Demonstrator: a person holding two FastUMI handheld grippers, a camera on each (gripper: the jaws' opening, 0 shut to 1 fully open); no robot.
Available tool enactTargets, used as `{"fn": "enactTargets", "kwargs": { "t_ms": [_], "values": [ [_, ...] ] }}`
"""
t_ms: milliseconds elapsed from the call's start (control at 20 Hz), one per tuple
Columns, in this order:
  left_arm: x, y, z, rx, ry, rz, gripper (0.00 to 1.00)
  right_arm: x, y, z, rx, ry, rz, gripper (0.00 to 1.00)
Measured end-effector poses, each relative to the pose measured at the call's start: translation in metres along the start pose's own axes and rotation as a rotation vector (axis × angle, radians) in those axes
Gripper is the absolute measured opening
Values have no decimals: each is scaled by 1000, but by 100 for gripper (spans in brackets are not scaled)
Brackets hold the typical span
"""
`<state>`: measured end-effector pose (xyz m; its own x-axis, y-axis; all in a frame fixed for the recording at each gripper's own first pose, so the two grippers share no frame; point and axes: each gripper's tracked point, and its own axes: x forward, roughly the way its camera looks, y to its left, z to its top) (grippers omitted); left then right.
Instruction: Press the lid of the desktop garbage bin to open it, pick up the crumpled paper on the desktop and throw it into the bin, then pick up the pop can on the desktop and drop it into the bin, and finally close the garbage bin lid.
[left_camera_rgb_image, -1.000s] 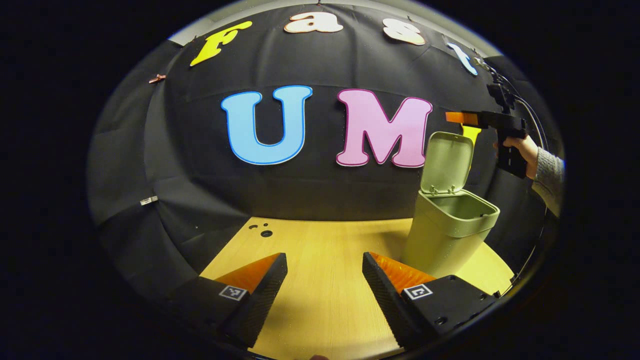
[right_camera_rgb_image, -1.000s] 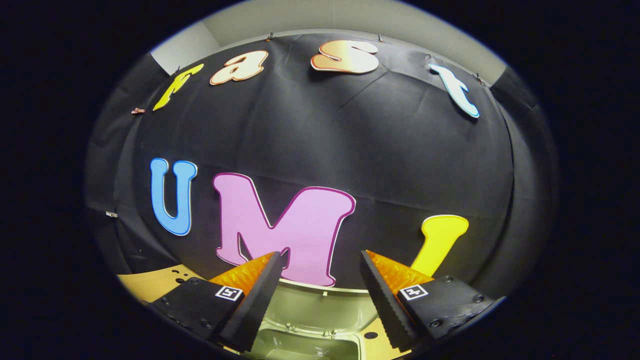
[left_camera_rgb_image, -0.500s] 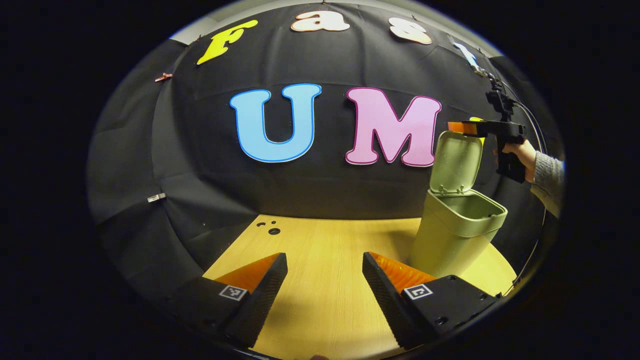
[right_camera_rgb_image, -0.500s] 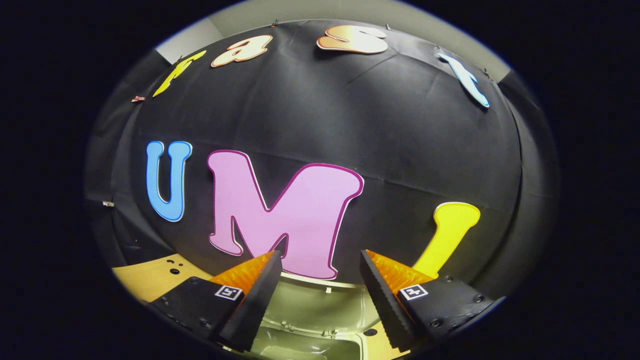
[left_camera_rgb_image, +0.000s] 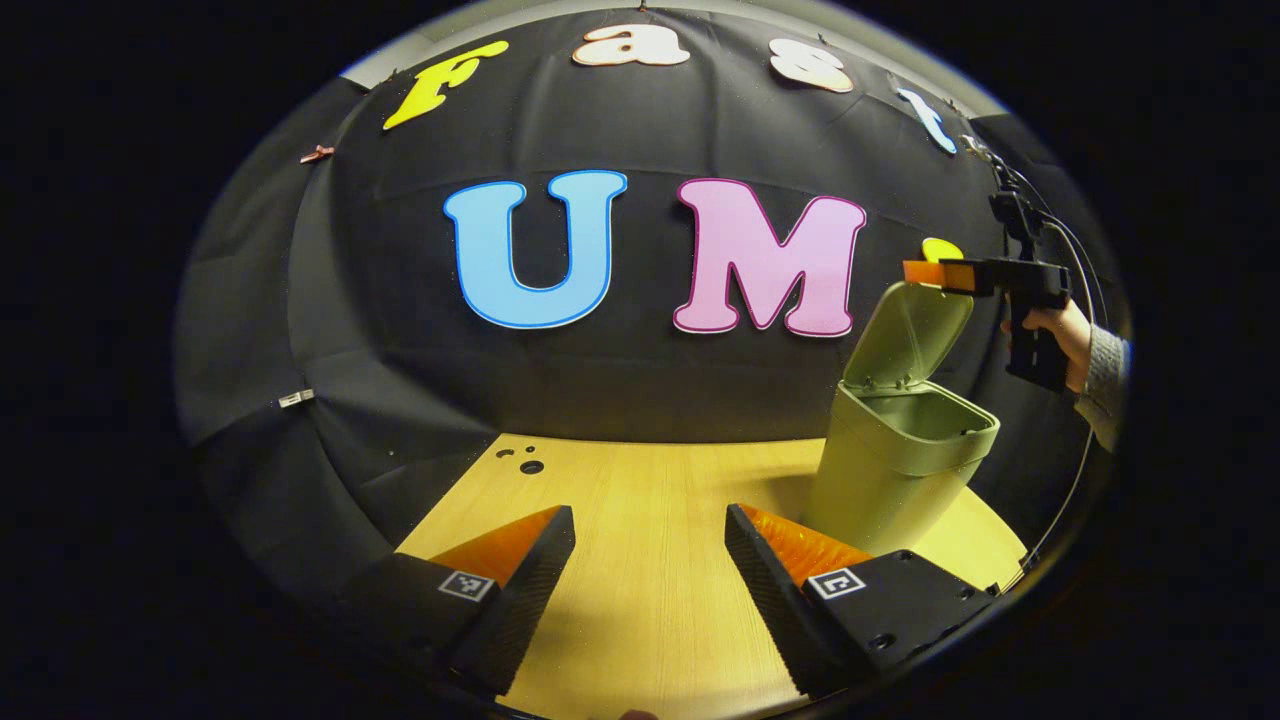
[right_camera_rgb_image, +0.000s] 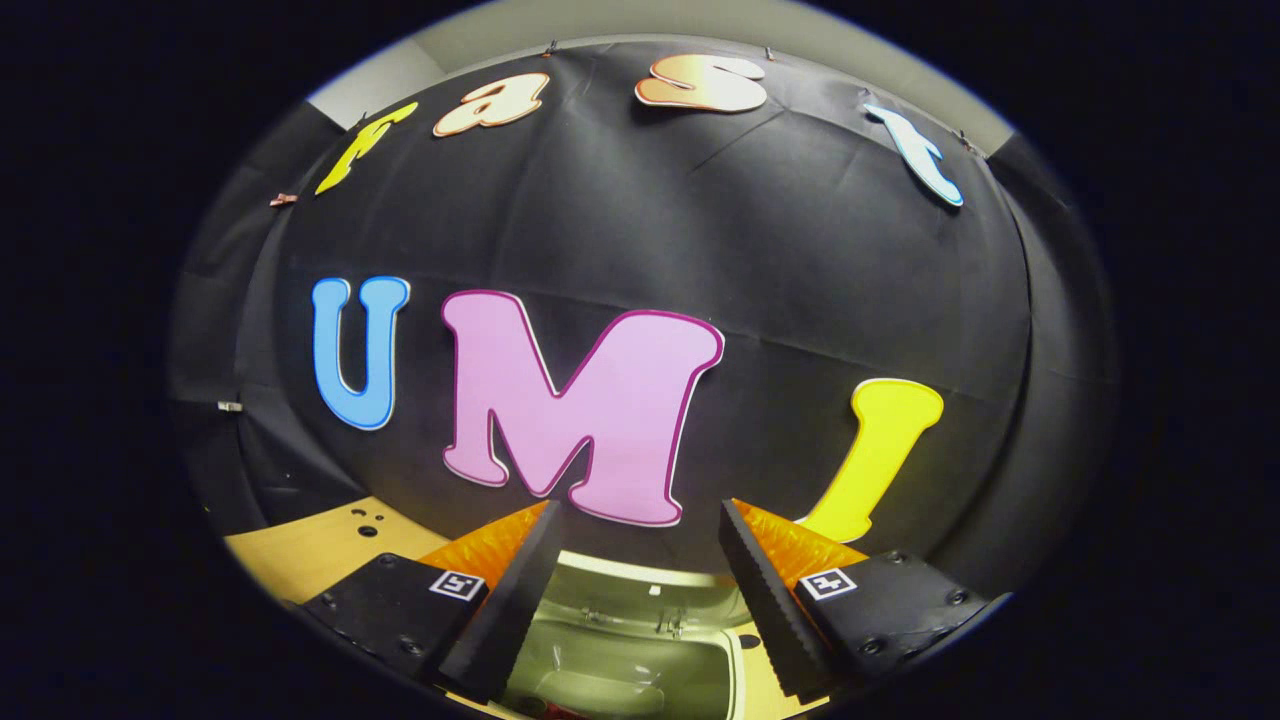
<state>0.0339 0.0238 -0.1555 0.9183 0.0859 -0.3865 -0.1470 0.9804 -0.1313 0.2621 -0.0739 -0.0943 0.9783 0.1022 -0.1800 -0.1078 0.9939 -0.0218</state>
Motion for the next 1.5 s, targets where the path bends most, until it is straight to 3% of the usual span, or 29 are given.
{"fn": "enactTargets", "kwargs": {
  "t_ms": [500, 700, 1500],
  "values": [
    [-13, -5, -11, 30, 0, -94, 98, -59, 21, -55, -22, 119, -9, 98],
    [-15, -8, -10, 28, -9, -117, 98, -71, 26, -84, -5, 216, 12, 98],
    [-11, -16, -18, 17, 7, -141, 98, -96, 37, -145, 109, 373, 43, 98]
  ]
}}
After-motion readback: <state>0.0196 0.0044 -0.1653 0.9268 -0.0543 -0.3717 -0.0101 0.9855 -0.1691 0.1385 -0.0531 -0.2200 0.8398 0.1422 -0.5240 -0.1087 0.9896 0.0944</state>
